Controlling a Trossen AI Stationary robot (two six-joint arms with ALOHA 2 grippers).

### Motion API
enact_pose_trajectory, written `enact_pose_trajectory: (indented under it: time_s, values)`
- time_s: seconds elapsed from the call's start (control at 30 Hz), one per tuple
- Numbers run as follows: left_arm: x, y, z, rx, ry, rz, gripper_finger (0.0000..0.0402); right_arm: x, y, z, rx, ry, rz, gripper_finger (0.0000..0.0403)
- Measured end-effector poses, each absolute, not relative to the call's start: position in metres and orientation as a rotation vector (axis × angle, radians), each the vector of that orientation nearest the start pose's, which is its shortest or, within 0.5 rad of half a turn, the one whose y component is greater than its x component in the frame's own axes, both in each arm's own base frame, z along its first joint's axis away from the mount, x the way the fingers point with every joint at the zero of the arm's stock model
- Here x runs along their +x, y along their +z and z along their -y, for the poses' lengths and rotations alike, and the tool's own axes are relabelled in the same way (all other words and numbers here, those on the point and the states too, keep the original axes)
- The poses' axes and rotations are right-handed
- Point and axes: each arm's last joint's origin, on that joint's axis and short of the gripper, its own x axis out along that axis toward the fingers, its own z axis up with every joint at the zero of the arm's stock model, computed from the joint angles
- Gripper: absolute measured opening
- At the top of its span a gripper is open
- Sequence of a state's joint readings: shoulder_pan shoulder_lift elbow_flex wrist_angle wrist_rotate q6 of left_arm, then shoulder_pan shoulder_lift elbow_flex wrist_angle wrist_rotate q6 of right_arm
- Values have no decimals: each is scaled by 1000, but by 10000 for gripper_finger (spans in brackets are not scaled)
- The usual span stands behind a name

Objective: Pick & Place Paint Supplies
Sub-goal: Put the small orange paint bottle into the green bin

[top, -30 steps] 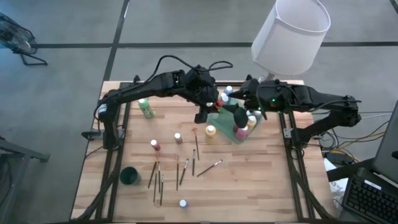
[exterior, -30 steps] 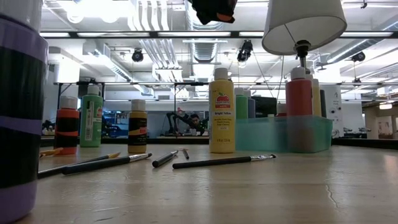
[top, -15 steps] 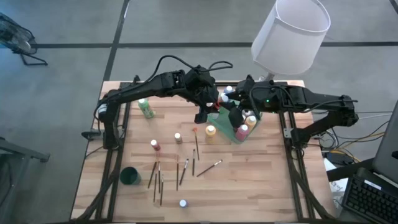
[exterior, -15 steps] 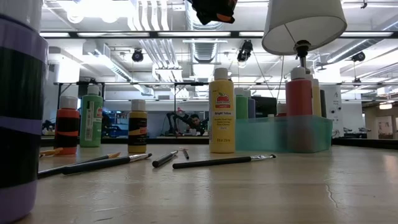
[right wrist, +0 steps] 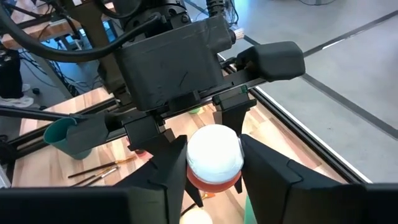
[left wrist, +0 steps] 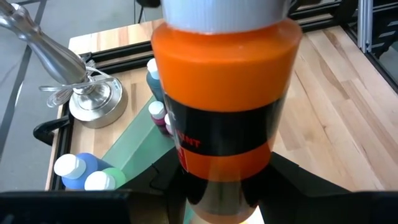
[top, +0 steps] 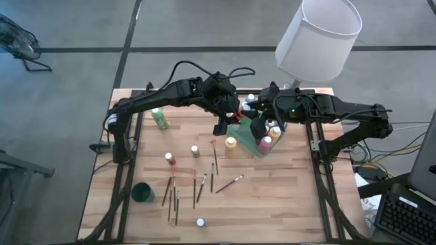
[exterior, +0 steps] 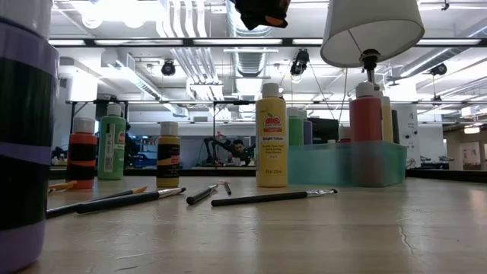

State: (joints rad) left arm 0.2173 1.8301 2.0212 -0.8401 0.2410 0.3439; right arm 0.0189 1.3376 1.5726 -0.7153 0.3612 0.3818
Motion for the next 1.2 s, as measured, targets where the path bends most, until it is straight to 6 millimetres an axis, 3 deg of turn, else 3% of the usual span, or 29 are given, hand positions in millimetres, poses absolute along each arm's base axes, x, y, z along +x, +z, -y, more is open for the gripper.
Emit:
enact_pose_trajectory:
  time_s: [0.13,0.27,0.4,0.63,0.9,1.2]
  values:
    - [386,406,-78,187,-127,-618,152,268,432,5,282,-426,-401,178]
    - [386,406,-78,187,-126,-617,152,268,431,5,281,-429,-403,188]
    - [386,407,-78,191,-125,-605,152,267,431,6,276,-444,-401,171]
    - [386,408,-79,193,-125,-599,152,267,431,6,251,-448,-405,108]
    - [386,409,-78,189,-125,-598,165,267,432,6,242,-446,-405,108]
    - [378,410,-84,171,-115,-629,233,253,438,7,233,-476,-414,108]
